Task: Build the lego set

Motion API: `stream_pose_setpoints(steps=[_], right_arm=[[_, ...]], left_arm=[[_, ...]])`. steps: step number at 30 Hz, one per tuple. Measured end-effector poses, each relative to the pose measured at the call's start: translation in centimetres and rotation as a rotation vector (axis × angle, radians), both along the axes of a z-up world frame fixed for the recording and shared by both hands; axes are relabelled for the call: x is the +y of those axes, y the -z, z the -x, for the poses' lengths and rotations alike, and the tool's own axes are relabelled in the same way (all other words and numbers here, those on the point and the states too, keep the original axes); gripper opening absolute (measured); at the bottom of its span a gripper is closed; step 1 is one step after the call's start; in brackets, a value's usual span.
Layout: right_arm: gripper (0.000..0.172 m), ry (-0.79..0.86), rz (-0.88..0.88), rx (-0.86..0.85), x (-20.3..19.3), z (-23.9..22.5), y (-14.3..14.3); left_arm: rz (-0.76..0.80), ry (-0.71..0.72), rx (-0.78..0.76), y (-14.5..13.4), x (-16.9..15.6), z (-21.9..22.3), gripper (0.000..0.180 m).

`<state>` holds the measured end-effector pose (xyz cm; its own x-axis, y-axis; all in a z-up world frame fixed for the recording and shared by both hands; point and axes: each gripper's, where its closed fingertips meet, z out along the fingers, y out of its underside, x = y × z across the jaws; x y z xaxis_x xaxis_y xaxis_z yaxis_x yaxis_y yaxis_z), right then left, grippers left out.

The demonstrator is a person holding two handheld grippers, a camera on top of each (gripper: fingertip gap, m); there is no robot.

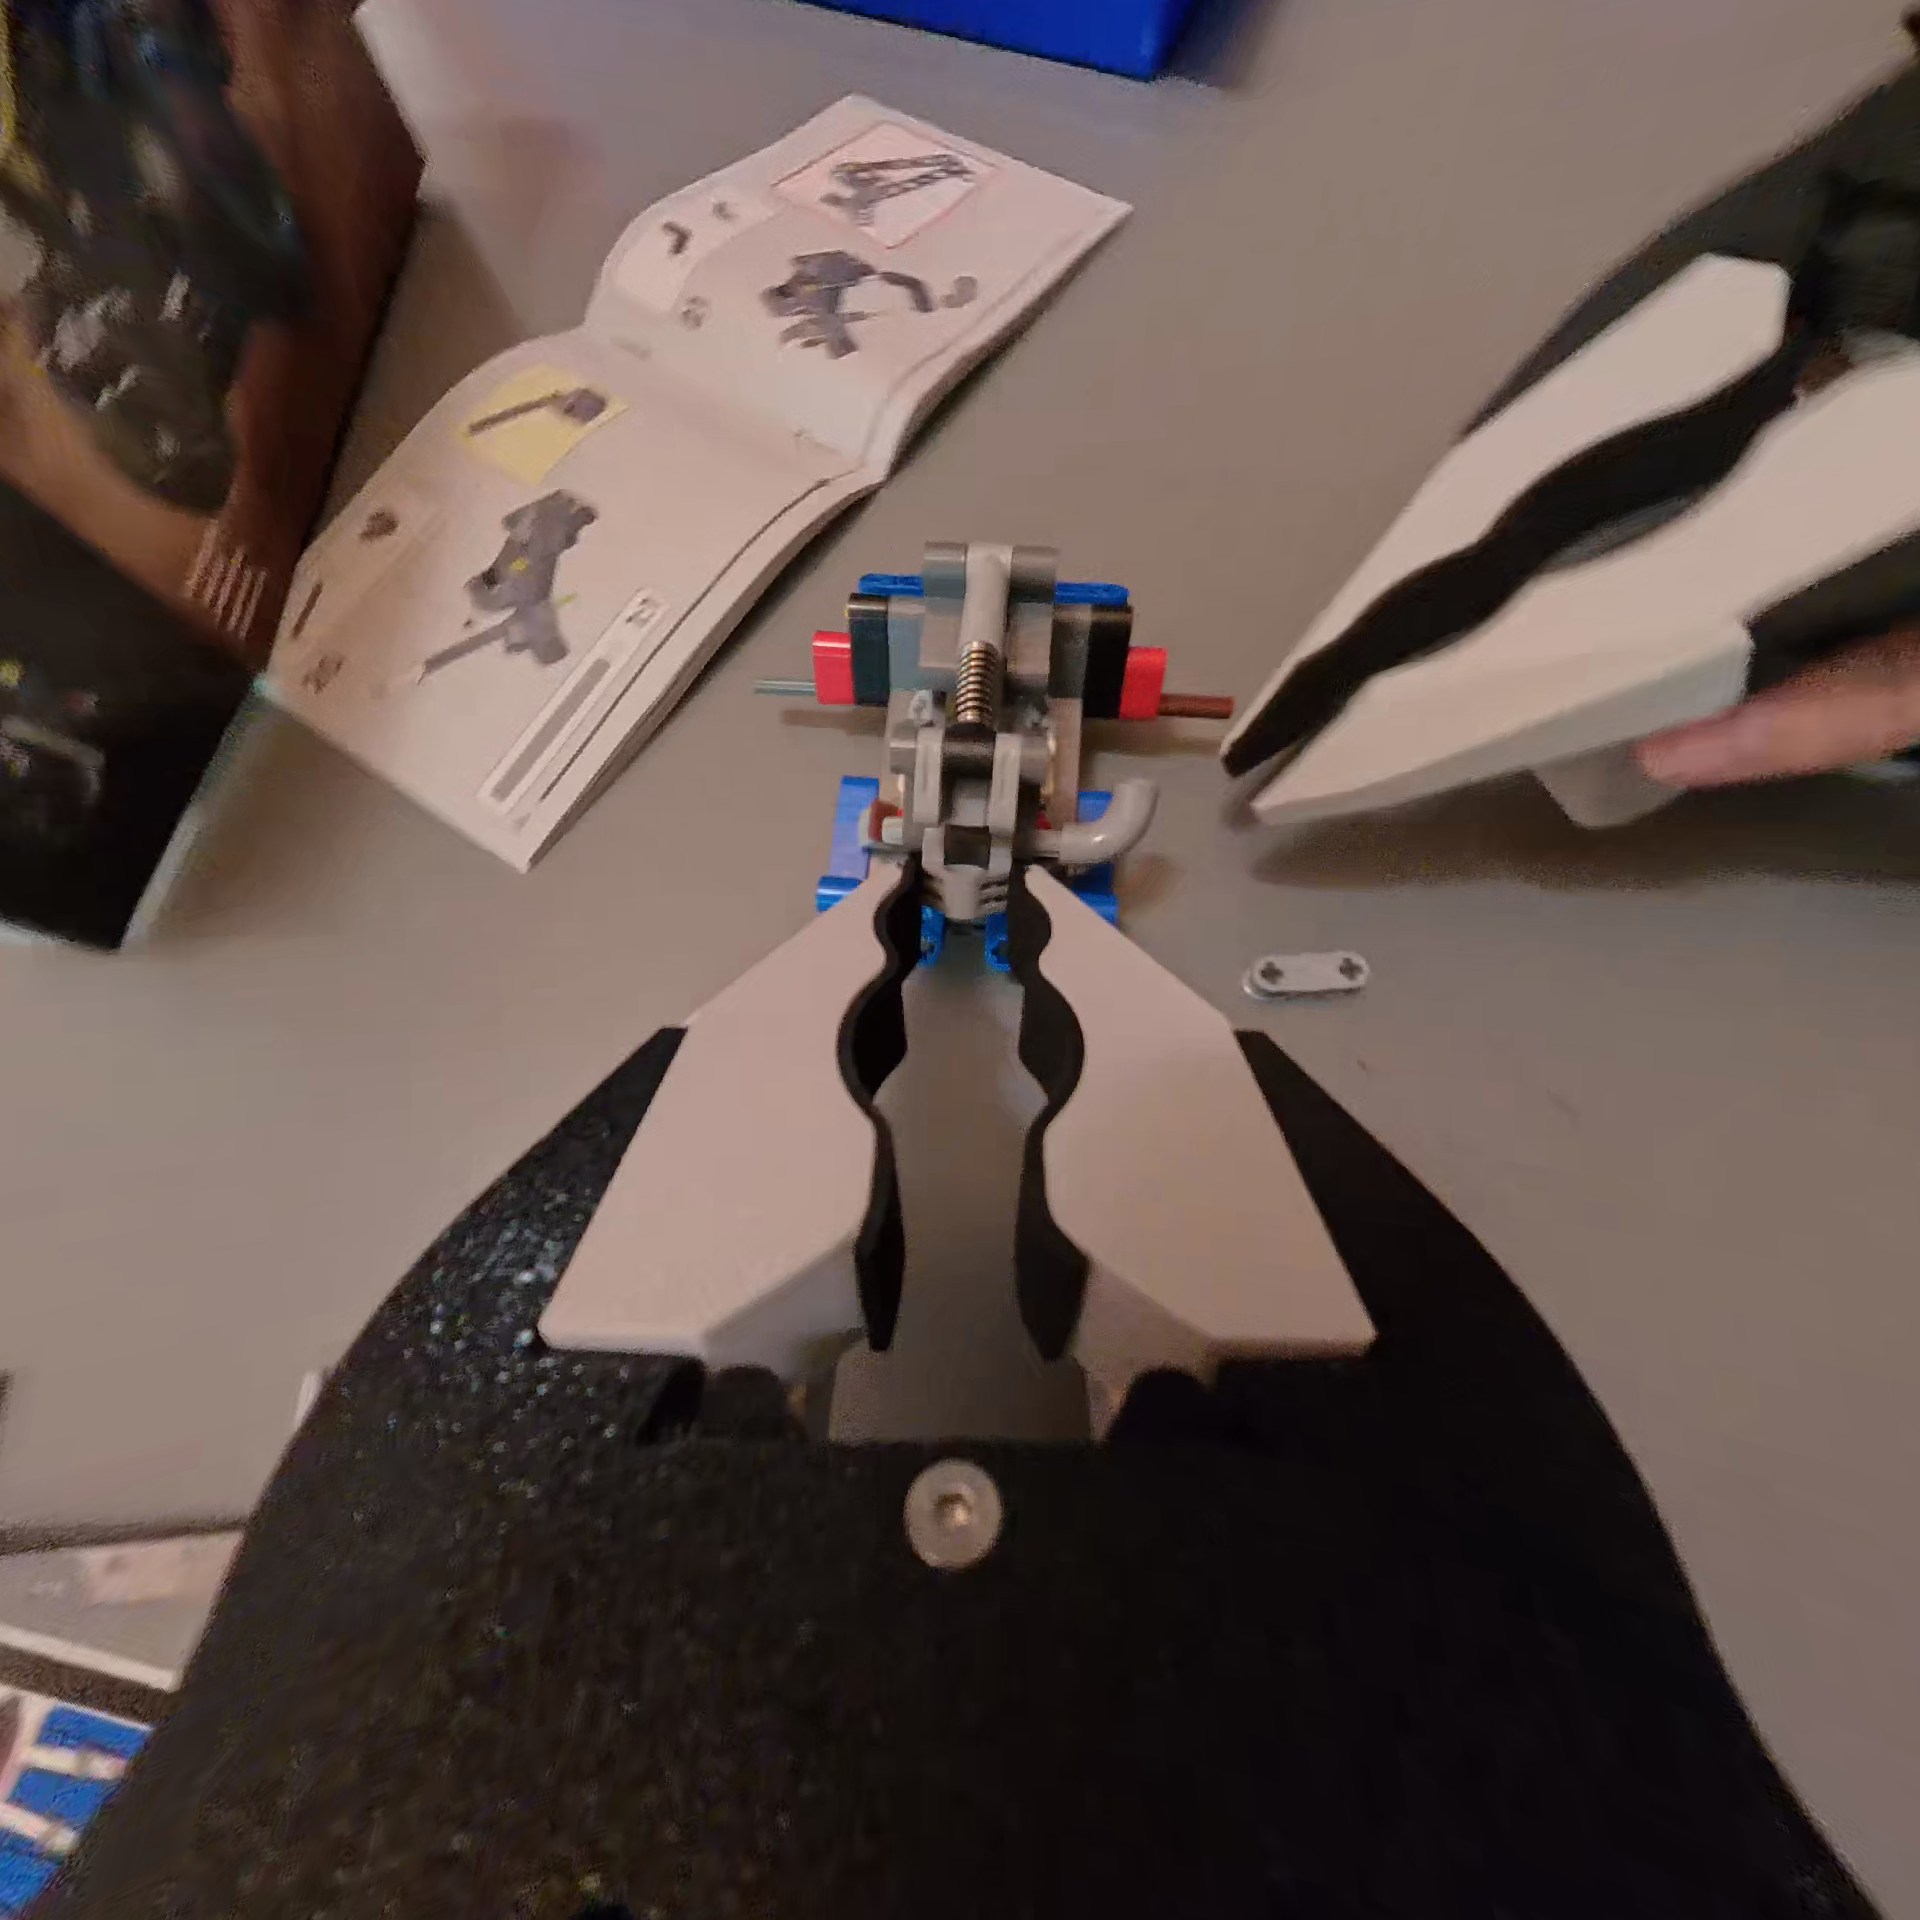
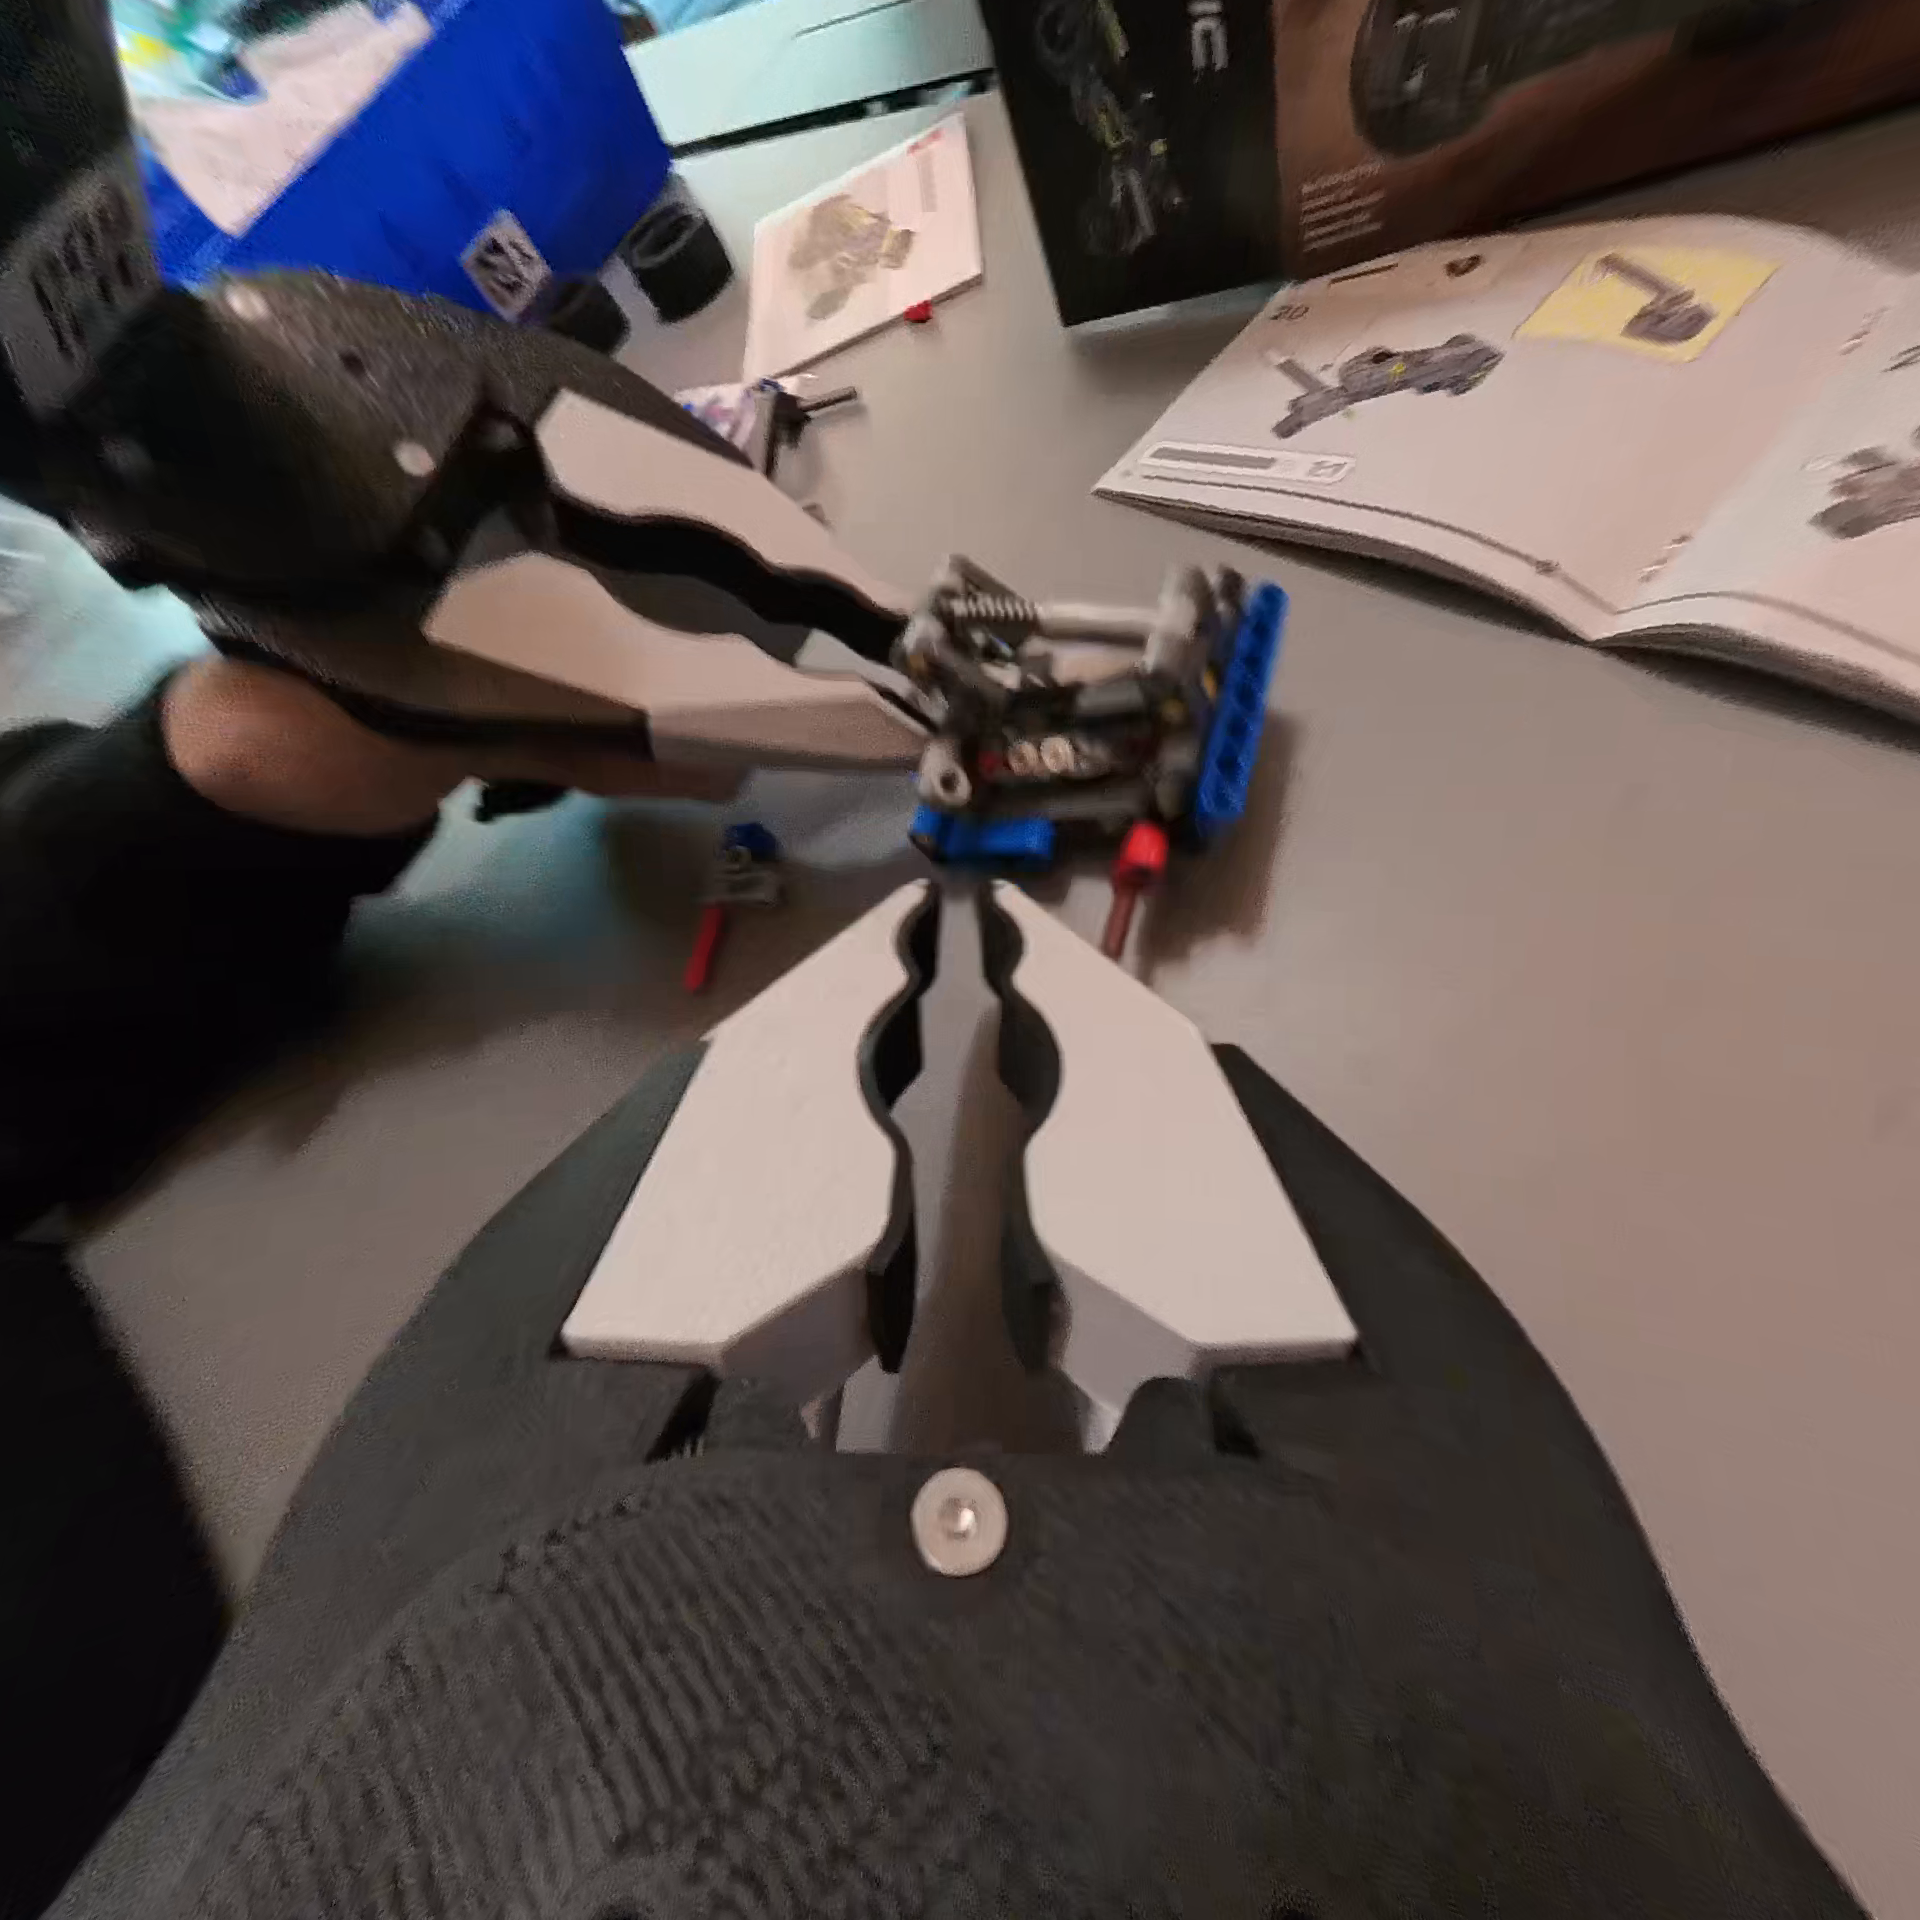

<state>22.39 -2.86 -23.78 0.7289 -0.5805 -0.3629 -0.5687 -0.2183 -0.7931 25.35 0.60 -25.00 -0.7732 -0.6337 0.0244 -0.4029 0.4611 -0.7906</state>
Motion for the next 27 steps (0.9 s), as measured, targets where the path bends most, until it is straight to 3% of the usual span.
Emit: stream_pose_setpoints(steps=[4, 9, 19, 27], right_arm=[[0.012, 0.035, 0.044, -0.081, 0.2, -0.1, -0.1], [0.014, 0.112, 0.061, -0.125, 1.1, -1.6, -0.6], [0.027, 0.171, 0.05, -0.073, 1.2, -2.2, 0.1], [0.017, 0.197, 0.001, -0.012, 1.0, -2.3, 0.3]], left_arm=[[0.181, -0.033, 0.215, -0.4, -0.1, 0.2, 0.013], [0.16, -0.051, 0.295, -0.5, -0.6, 0.3, 0.013], [0.037, -0.079, 0.277, -0.7, -1.6, 0.4, 0.012], [0.016, -0.084, 0.242, -0.9, -2.0, 0.3, 0.012]])
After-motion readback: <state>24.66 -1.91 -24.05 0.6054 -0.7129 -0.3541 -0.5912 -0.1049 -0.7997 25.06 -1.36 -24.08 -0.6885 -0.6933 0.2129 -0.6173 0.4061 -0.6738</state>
